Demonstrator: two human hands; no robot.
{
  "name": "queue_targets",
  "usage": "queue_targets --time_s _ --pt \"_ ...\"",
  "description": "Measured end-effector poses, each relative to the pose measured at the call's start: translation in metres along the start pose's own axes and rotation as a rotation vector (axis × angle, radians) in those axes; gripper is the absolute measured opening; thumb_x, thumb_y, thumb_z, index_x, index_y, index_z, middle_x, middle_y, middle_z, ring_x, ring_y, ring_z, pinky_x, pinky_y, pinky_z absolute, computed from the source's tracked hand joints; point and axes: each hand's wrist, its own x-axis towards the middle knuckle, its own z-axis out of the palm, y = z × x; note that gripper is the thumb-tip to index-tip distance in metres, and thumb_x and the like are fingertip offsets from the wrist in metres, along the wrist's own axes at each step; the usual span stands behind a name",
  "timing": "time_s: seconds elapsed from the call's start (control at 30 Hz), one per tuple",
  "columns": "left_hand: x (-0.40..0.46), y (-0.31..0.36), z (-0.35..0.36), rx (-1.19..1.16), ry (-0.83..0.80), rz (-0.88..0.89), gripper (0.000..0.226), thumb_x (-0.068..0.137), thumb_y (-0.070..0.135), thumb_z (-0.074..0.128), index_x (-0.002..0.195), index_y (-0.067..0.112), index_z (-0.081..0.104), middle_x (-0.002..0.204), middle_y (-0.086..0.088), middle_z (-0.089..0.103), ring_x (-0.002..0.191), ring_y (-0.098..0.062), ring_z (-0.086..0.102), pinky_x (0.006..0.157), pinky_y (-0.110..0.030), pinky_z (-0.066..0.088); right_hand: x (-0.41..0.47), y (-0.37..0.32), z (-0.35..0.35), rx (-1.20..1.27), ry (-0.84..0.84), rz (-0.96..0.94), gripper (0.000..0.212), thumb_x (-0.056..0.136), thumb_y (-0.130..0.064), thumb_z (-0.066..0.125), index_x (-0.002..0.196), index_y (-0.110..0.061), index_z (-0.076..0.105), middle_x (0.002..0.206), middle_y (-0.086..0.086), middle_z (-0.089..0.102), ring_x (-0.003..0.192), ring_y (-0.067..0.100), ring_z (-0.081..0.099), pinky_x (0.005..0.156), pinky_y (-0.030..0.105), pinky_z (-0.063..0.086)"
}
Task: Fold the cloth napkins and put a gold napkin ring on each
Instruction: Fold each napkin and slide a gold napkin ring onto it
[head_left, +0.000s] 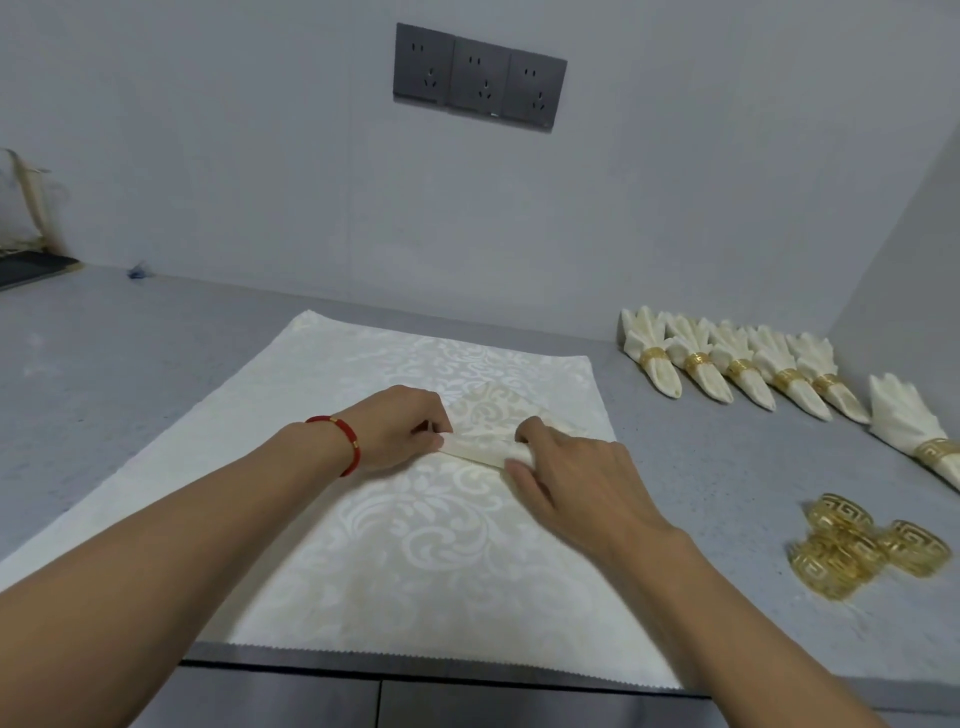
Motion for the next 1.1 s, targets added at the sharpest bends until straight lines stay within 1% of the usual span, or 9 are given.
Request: queue_targets --time_s 0.23,0.4,0.5,0.57,0.63,0.73,0.87,0.97,1.1 --pt "0.001 0.002 -0.002 -0.133 0.017 -0.052 0.023 0.104 0.016 0.048 0.115 0.025 0.066 0.112 0.010 0.064 0.101 -0.012 0.056 0.088 -0.022 0.041 0.022 0.010 0.006 0.225 -0.074 0.349 0.024 0.105 -0.038 0.045 0.124 -0.024 0.046 0.077 -0.004 0.061 0.075 0.021 0.057 0.063 0.037 0.041" --pt "0.002 0.009 0.007 -0.165 0.154 -0.081 0.021 0.097 0.010 0.055 0.094 0.030 0.061 0.094 0.007 0.066 0.074 -0.005 0.056 0.066 -0.013 0.037 0.029 0.000 0.005 0.093 -0.122 0.348 0.028 0.099 -0.027 0.052 0.123 -0.020 0.039 0.074 -0.004 0.054 0.066 0.020 0.051 0.057 0.035 0.036" --pt "0.005 0.017 0.007 -0.071 0.149 -0.085 0.025 0.091 0.004 0.057 0.088 0.027 0.067 0.087 0.010 0.064 0.070 -0.001 0.052 0.062 -0.012 0.035 0.036 -0.007 0.002 -0.127 -0.184 0.253 0.015 0.096 -0.015 0.057 0.097 -0.021 0.044 0.070 -0.005 0.036 0.065 0.018 0.039 0.059 0.032 0.027" --pt "0.009 0.021 0.007 -0.018 0.147 -0.113 0.029 0.088 -0.001 0.057 0.088 0.024 0.071 0.086 0.009 0.062 0.072 -0.005 0.055 0.064 -0.016 0.038 0.043 -0.013 -0.002 -0.214 -0.224 0.212 0.032 0.091 -0.006 0.057 0.073 -0.017 0.034 0.072 -0.004 0.026 0.078 0.021 0.037 0.074 0.032 0.028" --pt "0.011 0.028 0.008 0.060 0.144 -0.134 0.033 0.083 -0.006 0.056 0.089 0.021 0.072 0.086 0.006 0.060 0.084 -0.016 0.060 0.068 -0.022 0.038 0.054 -0.019 -0.011 -0.217 -0.270 0.187 0.039 0.089 0.001 0.055 0.068 -0.018 0.027 0.073 -0.003 0.027 0.083 0.024 0.039 0.081 0.034 0.028" --pt "0.013 0.044 0.007 0.154 0.112 -0.169 0.034 0.076 -0.010 0.053 0.092 0.016 0.069 0.095 -0.004 0.064 0.095 -0.026 0.061 0.072 -0.025 0.038 0.083 -0.026 -0.012 -0.059 -0.233 0.304 0.031 0.093 -0.002 0.052 0.073 -0.013 0.032 0.077 0.000 0.033 0.082 0.026 0.043 0.074 0.034 0.035" --pt "0.013 0.055 0.007 0.194 0.109 -0.235 0.032 0.079 -0.009 0.048 0.092 0.016 0.063 0.102 -0.007 0.064 0.087 -0.026 0.057 0.071 -0.027 0.037 0.119 -0.022 0.027 0.487 -0.015 0.513 0.011 0.097 -0.013 0.049 0.094 -0.009 0.058 0.100 0.007 0.056 0.094 0.030 0.055 0.073 0.034 0.037" --pt "0.012 0.052 0.007 0.097 0.135 -0.271 0.032 0.079 -0.008 0.043 0.087 0.018 0.060 0.098 -0.004 0.065 0.089 -0.024 0.057 0.073 -0.027 0.037 0.111 -0.003 0.052 0.677 0.015 0.694 0.021 0.098 -0.013 0.049 0.117 -0.009 0.057 0.122 0.011 0.054 0.102 0.026 0.055 0.086 0.034 0.043" --pt "0.016 0.034 0.009 -0.074 0.225 -0.391 0.019 0.085 0.004 0.044 0.099 0.013 0.053 0.093 -0.006 0.062 0.089 -0.027 0.055 0.070 -0.031 0.042 0.103 0.007 0.068 0.758 0.041 0.784 0.027 0.097 -0.015 0.050 0.124 -0.013 0.053 0.123 0.012 0.058 0.109 0.027 0.059 0.094 0.041 0.050"
